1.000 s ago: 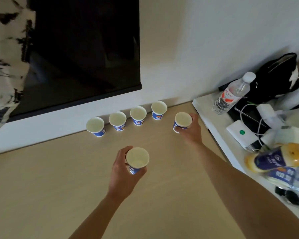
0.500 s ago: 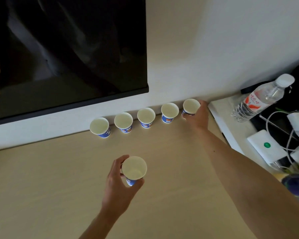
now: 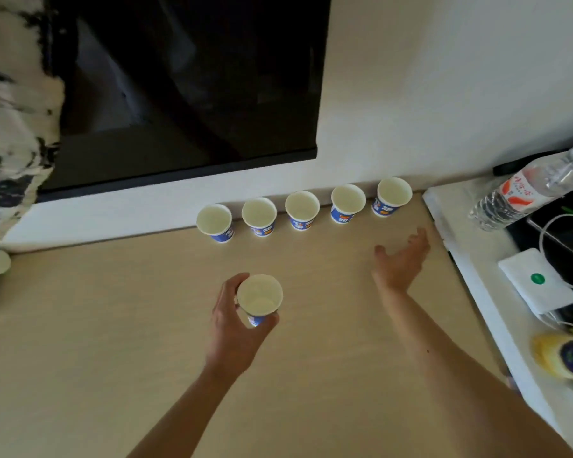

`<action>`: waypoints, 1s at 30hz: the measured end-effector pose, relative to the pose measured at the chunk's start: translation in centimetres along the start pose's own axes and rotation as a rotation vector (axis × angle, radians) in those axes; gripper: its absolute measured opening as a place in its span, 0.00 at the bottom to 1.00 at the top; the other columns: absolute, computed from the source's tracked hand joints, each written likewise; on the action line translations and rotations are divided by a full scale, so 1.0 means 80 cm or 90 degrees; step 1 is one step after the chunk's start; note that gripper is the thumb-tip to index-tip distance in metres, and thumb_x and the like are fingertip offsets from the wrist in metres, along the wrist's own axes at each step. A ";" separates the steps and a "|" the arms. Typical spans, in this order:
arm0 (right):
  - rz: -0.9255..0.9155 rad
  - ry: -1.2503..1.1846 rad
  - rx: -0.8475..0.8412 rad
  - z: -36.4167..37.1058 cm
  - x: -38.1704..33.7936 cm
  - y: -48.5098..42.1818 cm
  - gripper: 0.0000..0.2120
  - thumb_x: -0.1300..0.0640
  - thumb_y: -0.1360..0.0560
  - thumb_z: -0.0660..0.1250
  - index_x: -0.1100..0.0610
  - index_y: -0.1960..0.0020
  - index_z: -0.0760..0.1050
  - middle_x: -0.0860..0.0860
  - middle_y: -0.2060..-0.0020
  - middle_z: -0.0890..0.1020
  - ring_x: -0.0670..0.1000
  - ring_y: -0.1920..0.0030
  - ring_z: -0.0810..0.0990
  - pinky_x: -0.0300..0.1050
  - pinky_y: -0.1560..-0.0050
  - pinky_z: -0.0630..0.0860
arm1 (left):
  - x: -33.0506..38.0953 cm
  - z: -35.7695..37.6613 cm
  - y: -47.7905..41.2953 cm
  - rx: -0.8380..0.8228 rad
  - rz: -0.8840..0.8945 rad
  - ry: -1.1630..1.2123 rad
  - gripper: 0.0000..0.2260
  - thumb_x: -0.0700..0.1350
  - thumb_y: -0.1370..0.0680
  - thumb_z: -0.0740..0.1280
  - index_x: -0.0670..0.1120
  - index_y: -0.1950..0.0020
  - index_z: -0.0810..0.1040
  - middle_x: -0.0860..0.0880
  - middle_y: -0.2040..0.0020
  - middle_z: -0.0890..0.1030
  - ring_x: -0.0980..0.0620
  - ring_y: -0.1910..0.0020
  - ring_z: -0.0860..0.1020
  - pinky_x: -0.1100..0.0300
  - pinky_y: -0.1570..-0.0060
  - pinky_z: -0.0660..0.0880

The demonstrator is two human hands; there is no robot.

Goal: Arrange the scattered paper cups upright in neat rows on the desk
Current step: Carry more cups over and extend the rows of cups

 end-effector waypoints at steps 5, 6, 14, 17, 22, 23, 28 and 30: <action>-0.144 -0.093 -0.335 0.054 -0.033 0.165 0.29 0.70 0.34 0.74 0.54 0.36 0.73 0.50 0.44 0.79 0.48 0.43 0.78 0.41 0.43 0.72 | -0.017 -0.025 0.000 0.046 -0.048 0.011 0.32 0.41 0.35 0.81 0.47 0.35 0.72 0.51 0.42 0.78 0.49 0.44 0.77 0.50 0.46 0.78; -0.168 -0.093 -0.439 0.070 -0.042 0.198 0.30 0.68 0.34 0.75 0.52 0.36 0.73 0.48 0.43 0.79 0.45 0.42 0.78 0.36 0.43 0.71 | -0.018 -0.029 -0.001 0.044 -0.053 0.014 0.32 0.42 0.35 0.81 0.47 0.34 0.71 0.51 0.42 0.78 0.50 0.43 0.77 0.50 0.46 0.78; -0.238 -0.148 -0.633 0.135 -0.119 0.307 0.34 0.51 0.36 0.80 0.51 0.34 0.72 0.43 0.41 0.81 0.46 0.40 0.79 0.38 0.40 0.74 | -0.037 -0.058 0.003 0.038 -0.097 0.027 0.35 0.40 0.35 0.79 0.48 0.31 0.69 0.51 0.39 0.77 0.50 0.37 0.74 0.46 0.41 0.76; -0.242 -0.180 -0.602 0.142 -0.129 0.315 0.27 0.52 0.35 0.78 0.49 0.37 0.74 0.44 0.45 0.83 0.48 0.45 0.82 0.43 0.44 0.77 | -0.037 -0.068 0.006 0.052 -0.081 0.017 0.35 0.39 0.34 0.78 0.48 0.30 0.68 0.51 0.37 0.76 0.49 0.36 0.73 0.46 0.40 0.75; -0.216 -0.144 -0.537 0.156 -0.128 0.303 0.28 0.55 0.35 0.80 0.41 0.41 0.72 0.41 0.48 0.82 0.44 0.45 0.80 0.32 0.47 0.74 | -0.042 -0.081 0.012 0.033 -0.069 0.000 0.44 0.43 0.34 0.80 0.46 0.24 0.60 0.52 0.31 0.72 0.53 0.36 0.72 0.50 0.38 0.74; -0.208 -0.133 -0.519 0.161 -0.128 0.298 0.28 0.55 0.35 0.80 0.40 0.41 0.72 0.41 0.48 0.82 0.43 0.45 0.80 0.32 0.48 0.74 | -0.046 -0.084 0.015 0.030 -0.076 -0.004 0.44 0.44 0.34 0.80 0.46 0.23 0.59 0.51 0.31 0.71 0.53 0.36 0.72 0.51 0.38 0.74; -0.209 -0.067 -0.487 0.192 -0.135 0.280 0.25 0.55 0.33 0.78 0.43 0.42 0.70 0.41 0.50 0.81 0.35 0.49 0.78 0.25 0.54 0.71 | -0.078 -0.096 0.032 0.034 -0.127 0.001 0.42 0.43 0.33 0.79 0.47 0.24 0.61 0.52 0.32 0.71 0.54 0.38 0.72 0.50 0.38 0.74; -0.206 -0.042 -0.482 0.204 -0.135 0.275 0.24 0.54 0.34 0.78 0.44 0.44 0.70 0.40 0.52 0.80 0.32 0.53 0.78 0.26 0.57 0.71 | -0.089 -0.100 0.038 0.039 -0.138 -0.002 0.41 0.44 0.33 0.79 0.48 0.25 0.62 0.53 0.33 0.71 0.55 0.38 0.71 0.50 0.38 0.74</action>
Point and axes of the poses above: each hand's wrist, its own y-axis away from the middle knuckle, its own z-axis out of the palm, x = y × z, the point moved 8 cm from there along -y, towards the middle knuckle
